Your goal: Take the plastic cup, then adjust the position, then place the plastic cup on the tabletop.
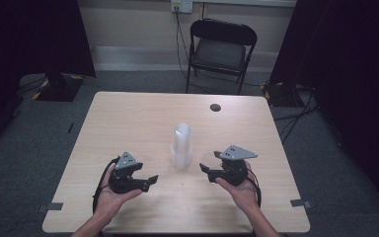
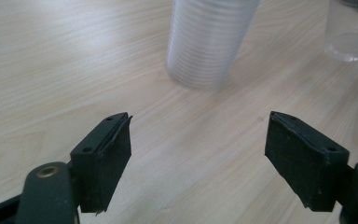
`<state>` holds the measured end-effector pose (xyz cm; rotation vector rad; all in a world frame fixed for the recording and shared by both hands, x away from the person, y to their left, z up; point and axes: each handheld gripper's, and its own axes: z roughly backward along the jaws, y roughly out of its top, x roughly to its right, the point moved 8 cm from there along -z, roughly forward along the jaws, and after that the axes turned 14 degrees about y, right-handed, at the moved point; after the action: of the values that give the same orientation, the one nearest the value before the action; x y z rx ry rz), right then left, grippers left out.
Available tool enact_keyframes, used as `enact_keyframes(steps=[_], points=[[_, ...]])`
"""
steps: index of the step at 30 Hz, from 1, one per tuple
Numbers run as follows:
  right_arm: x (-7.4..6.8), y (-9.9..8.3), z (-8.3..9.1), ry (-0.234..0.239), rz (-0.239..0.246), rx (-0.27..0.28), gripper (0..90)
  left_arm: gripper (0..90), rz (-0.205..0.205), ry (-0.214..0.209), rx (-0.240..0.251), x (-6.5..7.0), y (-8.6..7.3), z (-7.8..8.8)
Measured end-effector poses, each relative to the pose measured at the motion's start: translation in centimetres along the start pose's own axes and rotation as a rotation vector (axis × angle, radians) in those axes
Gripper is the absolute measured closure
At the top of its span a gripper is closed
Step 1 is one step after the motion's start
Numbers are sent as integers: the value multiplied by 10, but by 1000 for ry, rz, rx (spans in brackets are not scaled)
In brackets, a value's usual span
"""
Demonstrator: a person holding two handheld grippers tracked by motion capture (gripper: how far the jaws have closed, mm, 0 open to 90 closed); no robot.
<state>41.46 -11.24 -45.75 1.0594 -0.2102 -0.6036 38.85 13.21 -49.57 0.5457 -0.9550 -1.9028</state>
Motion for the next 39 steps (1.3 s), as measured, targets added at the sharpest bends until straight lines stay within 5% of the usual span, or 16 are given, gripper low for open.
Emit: enact_keyframes(steps=[21, 39], points=[[54, 21, 2, -94, -76, 76, 299, 226, -19, -4, -13, -2, -10, -2], [101, 35, -26, -157, -146, 85, 293, 230, -14, -21, -35, -7, -15, -9]])
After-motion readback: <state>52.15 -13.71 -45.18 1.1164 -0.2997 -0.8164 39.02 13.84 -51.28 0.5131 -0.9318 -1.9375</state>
